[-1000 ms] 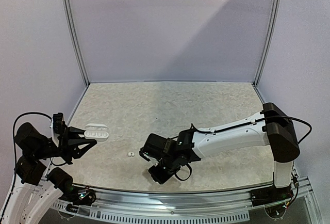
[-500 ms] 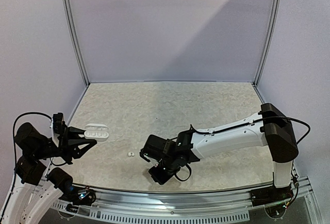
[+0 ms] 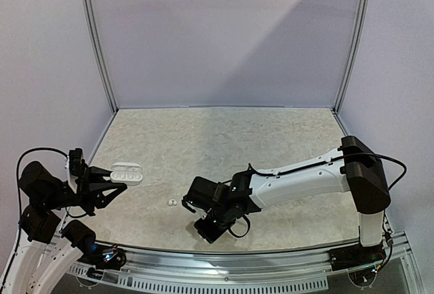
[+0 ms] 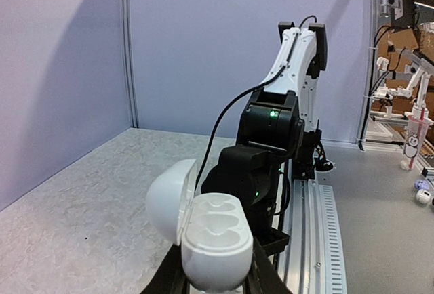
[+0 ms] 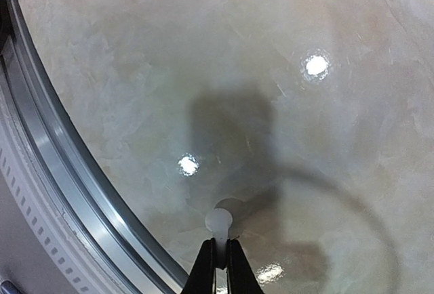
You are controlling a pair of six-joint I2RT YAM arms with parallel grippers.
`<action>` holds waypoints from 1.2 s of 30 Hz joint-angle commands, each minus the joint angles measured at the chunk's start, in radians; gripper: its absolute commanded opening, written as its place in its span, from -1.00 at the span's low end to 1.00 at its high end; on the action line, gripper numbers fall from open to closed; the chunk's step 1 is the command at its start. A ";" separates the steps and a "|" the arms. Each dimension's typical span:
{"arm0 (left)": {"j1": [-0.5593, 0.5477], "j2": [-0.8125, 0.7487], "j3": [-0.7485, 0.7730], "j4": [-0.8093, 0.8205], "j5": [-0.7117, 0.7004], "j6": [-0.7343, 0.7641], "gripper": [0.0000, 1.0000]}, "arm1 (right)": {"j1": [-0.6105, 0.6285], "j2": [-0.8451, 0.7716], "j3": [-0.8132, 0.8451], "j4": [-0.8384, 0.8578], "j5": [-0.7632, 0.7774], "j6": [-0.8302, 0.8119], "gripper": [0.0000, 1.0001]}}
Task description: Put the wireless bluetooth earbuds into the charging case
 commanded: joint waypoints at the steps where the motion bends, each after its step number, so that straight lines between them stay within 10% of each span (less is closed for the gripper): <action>1: 0.011 -0.020 -0.014 0.005 0.006 0.002 -1.00 | 0.008 -0.045 0.015 -0.054 0.020 -0.029 -1.00; 17: 0.020 -0.037 0.012 -0.016 0.110 0.107 -1.00 | 0.009 -0.323 0.308 -0.036 0.096 -0.454 -1.00; 36: 0.010 0.224 0.138 -0.048 0.182 0.368 -1.00 | 0.058 -0.080 0.812 -0.138 -0.117 -0.971 -1.00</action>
